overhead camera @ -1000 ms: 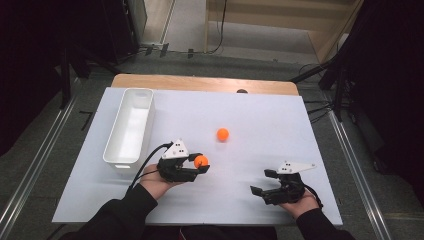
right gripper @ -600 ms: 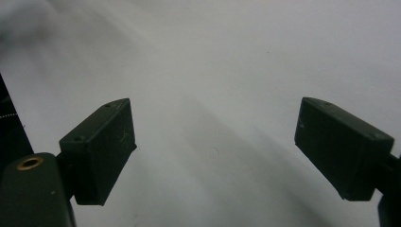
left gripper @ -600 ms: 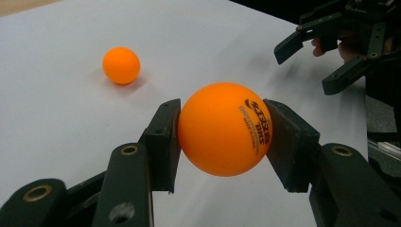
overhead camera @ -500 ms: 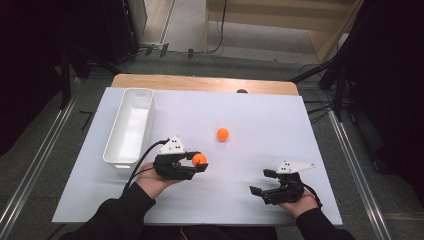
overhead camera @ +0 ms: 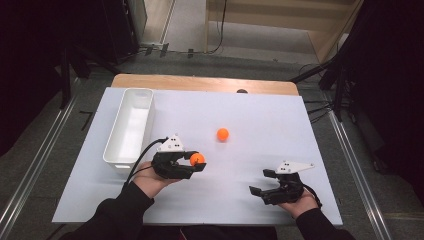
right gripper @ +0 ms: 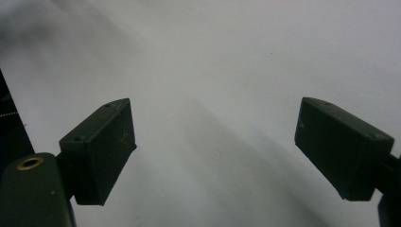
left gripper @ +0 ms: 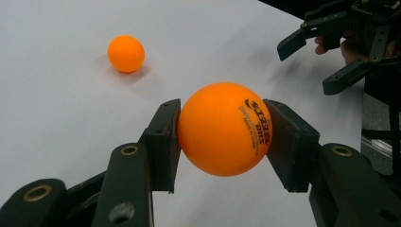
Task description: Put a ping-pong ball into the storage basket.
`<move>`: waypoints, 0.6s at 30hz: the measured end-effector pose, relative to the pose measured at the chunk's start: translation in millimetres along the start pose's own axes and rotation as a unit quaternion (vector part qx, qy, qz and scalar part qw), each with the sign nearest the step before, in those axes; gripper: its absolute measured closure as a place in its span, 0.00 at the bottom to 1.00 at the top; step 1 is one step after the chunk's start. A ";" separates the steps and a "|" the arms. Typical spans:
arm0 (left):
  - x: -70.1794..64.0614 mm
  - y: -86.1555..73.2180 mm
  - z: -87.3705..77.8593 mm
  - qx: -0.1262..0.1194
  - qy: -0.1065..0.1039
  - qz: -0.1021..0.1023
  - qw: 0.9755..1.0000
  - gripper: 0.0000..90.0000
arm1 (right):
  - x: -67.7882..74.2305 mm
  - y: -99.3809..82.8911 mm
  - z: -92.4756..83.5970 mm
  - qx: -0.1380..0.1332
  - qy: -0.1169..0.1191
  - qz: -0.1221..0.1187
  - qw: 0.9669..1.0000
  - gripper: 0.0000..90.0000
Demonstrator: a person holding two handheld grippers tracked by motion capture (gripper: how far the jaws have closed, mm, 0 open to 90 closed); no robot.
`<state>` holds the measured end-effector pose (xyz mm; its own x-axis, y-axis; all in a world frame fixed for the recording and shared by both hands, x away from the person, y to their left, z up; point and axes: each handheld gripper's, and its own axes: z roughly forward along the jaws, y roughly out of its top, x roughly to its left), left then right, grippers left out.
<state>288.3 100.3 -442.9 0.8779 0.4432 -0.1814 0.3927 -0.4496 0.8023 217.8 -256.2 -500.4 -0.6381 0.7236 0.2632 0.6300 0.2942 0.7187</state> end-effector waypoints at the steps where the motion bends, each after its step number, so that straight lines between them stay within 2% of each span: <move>1: 0.0 0.4 -0.7 0.000 0.000 -0.001 1.000 0.56 | 0.3 0.1 0.1 0.001 0.001 0.000 1.000 0.13; 4: -0.3 2.0 -2.6 -0.003 -0.009 -0.018 1.000 0.56 | 0.1 0.3 0.4 -0.001 0.009 0.003 1.000 0.13; 6: -2.4 3.8 -3.7 -0.002 -0.007 -0.024 1.000 0.56 | -0.9 -0.1 0.3 -0.004 0.007 0.000 1.000 0.13; 10: -5.7 5.6 -5.0 0.006 0.004 -0.010 1.000 0.56 | -1.8 -0.4 -0.3 -0.005 0.008 0.001 1.000 0.13; 18: 0.5 7.3 -11.7 0.006 0.011 -0.018 1.000 0.56 | -1.4 -0.8 -1.8 -0.005 0.008 0.001 1.000 0.13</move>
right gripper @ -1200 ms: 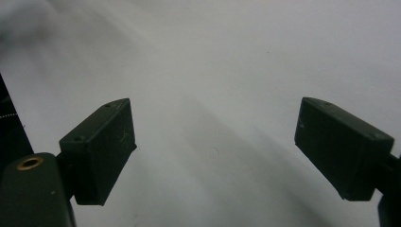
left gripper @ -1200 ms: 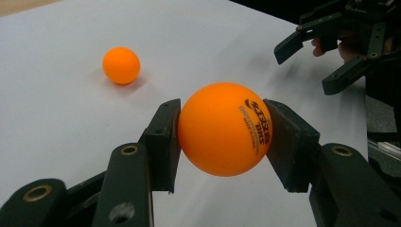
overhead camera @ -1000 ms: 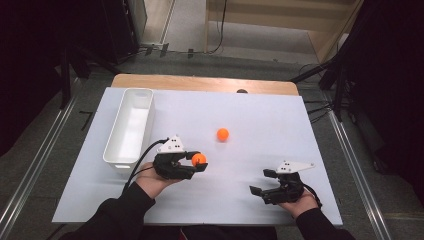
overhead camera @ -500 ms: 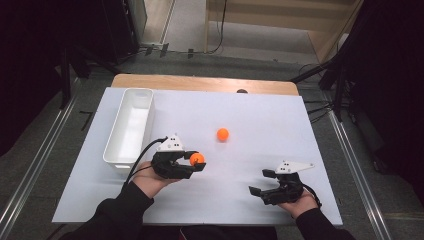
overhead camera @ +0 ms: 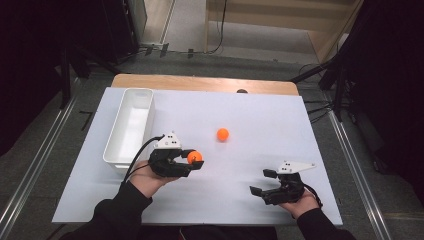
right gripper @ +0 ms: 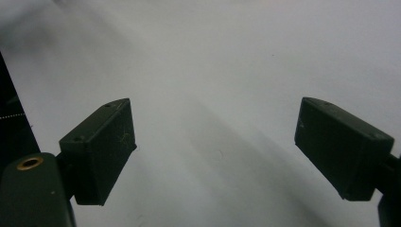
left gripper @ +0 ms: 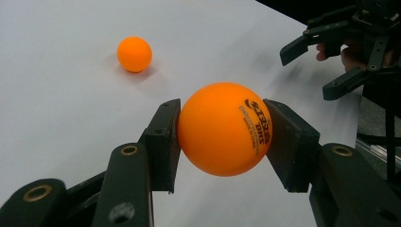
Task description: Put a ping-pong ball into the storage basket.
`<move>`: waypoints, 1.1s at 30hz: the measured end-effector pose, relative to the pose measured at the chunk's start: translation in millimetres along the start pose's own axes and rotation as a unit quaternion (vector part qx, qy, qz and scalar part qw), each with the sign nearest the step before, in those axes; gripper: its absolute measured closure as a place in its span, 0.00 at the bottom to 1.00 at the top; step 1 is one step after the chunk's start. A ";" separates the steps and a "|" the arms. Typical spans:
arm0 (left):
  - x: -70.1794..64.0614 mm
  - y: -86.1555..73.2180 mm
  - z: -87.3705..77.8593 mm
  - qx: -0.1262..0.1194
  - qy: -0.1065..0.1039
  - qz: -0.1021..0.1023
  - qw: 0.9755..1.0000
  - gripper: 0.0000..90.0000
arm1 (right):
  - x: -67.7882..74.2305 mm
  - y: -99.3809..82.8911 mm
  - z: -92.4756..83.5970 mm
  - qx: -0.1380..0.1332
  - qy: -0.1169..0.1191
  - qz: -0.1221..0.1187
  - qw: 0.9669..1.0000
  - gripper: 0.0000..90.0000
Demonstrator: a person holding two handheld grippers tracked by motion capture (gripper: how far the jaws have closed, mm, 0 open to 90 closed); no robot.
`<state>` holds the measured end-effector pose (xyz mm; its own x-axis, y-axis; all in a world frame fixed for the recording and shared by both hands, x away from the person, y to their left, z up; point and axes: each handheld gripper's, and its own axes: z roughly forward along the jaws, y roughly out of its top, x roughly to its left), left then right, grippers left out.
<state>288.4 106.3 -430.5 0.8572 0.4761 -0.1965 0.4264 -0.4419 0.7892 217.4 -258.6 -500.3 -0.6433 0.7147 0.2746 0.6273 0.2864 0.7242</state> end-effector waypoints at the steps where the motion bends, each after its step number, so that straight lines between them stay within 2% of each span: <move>1: 1.0 0.0 -0.5 -0.003 0.001 -0.001 1.000 0.56 | 0.0 0.0 -0.2 0.000 0.000 0.000 1.000 0.13; 12: 11.9 0.2 -8.8 -0.003 0.016 -0.014 1.000 0.56 | 0.4 0.0 -0.5 -0.001 -0.001 -0.002 1.000 0.13; 26: 18.1 2.6 -18.8 -0.012 0.034 -0.024 0.999 0.56 | 0.4 -0.3 0.1 0.000 0.003 -0.001 1.000 0.13; 29: 19.9 3.3 -22.0 -0.011 0.048 -0.020 0.999 0.56 | 0.1 -0.4 -0.1 0.000 0.003 -0.001 1.000 0.13; 33: 23.4 4.4 -26.5 -0.014 0.054 -0.025 0.998 0.56 | 0.2 -0.4 -0.2 -0.001 0.003 -0.001 1.000 0.13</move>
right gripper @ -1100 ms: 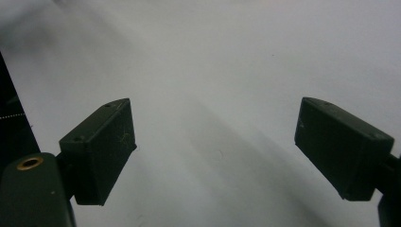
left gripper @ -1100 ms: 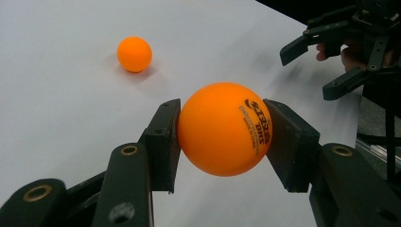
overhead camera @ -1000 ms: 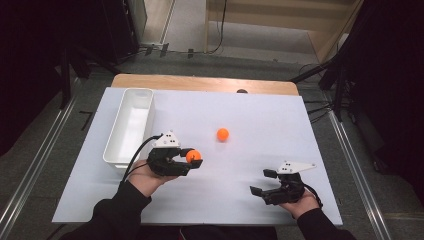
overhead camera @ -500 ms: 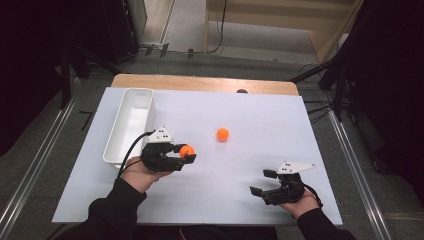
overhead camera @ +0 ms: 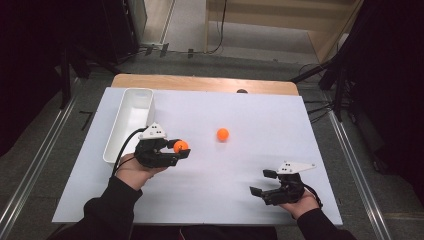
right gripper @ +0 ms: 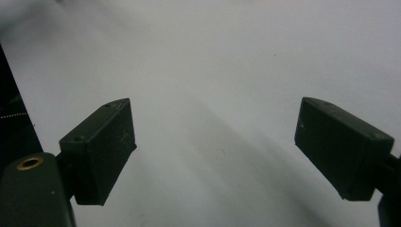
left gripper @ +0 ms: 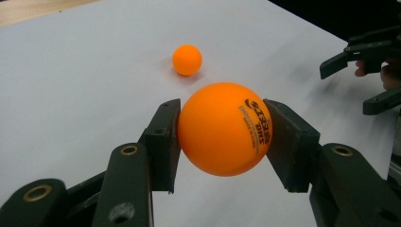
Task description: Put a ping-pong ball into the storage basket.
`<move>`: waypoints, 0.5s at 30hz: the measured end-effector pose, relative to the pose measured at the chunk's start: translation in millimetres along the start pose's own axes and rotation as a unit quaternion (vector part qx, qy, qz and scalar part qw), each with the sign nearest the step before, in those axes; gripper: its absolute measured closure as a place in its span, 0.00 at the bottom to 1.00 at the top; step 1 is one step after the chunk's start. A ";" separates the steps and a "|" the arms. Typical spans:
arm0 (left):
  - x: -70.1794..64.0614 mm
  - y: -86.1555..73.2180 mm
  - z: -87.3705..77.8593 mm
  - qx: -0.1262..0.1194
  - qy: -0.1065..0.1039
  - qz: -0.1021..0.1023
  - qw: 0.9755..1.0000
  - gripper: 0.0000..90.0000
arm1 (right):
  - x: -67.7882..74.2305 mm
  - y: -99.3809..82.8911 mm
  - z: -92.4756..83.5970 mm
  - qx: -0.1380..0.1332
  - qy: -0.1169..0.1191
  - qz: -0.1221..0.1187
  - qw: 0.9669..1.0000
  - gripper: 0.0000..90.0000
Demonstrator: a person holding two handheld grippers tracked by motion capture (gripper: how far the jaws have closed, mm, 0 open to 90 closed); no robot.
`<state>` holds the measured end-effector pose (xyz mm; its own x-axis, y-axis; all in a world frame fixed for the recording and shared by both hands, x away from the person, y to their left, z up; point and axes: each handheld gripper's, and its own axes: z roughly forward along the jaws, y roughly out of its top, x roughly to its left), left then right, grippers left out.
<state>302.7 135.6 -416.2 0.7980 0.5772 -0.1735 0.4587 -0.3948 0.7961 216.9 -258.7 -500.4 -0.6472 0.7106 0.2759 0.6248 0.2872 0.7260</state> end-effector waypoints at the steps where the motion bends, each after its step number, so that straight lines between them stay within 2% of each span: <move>1: 0.9 0.2 -0.9 0.000 0.002 0.000 1.000 0.56 | -0.2 0.0 0.1 0.000 0.000 0.000 1.000 0.13; 15: 16.3 0.8 -12.7 0.002 0.030 -0.014 0.999 0.56 | 0.4 0.2 0.1 0.000 0.000 0.000 1.000 0.13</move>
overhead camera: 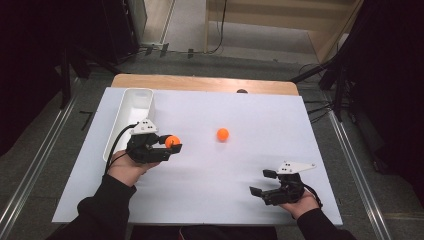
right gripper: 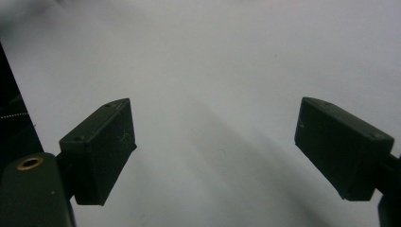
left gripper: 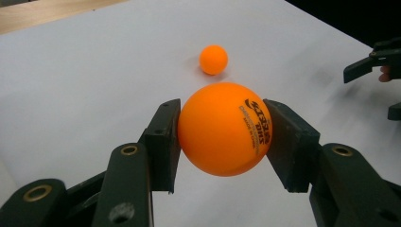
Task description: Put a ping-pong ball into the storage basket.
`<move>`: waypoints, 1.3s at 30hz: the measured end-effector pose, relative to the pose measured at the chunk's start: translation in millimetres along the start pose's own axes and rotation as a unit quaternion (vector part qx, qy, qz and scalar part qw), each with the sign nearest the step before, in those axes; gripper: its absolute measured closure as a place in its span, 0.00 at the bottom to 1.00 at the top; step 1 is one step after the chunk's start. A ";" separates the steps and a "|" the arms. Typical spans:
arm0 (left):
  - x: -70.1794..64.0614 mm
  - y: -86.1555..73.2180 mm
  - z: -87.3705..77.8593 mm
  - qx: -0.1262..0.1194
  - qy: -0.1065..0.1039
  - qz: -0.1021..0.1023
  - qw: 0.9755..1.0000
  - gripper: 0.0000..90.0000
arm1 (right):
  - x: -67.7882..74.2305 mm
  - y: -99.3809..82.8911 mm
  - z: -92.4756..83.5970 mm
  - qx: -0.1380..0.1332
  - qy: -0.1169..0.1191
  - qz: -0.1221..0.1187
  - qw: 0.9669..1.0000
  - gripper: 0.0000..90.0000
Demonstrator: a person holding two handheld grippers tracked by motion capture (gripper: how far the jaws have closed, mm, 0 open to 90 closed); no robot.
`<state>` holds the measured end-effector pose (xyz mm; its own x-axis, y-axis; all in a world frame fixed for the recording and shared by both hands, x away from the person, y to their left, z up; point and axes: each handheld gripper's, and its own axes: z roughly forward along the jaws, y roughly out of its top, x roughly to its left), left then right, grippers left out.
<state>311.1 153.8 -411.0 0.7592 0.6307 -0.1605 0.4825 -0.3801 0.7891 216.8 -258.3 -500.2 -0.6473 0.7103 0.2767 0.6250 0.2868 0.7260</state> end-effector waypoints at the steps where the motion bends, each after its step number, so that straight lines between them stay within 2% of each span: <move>1: 1.1 0.7 -2.0 0.000 0.001 0.000 1.000 0.56 | 0.0 0.0 0.0 0.000 0.000 0.000 1.000 0.13; 10: 10.8 2.5 -11.4 -0.001 0.011 -0.009 1.000 0.56 | 1.0 -0.1 0.1 0.000 0.000 0.000 1.000 0.13; 17: 18.7 1.9 -15.9 -0.001 0.032 -0.012 0.999 0.56 | 1.0 0.3 0.5 0.000 0.001 -0.004 1.000 0.13; 21: 23.0 3.3 -18.2 -0.003 0.033 -0.021 0.999 0.56 | 1.1 0.0 0.3 -0.001 0.000 -0.002 1.000 0.13; 26: 26.2 6.0 -20.6 -0.001 0.039 -0.021 0.999 0.56 | 1.2 0.1 0.6 0.001 0.001 -0.003 1.000 0.13; 31: 31.0 6.7 -22.5 -0.004 0.058 -0.026 0.998 0.56 | 0.8 0.0 0.6 0.001 0.003 -0.002 1.000 0.13; 39: 40.1 8.2 -28.0 -0.007 0.074 -0.034 0.997 0.56 | 1.5 0.3 1.1 0.001 0.006 -0.003 1.000 0.13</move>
<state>333.3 195.0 -394.3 0.6515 0.7481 -0.1260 0.5240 -0.3235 0.7879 216.4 -256.4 -500.3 -0.6558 0.7010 0.2803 0.6228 0.2924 0.7257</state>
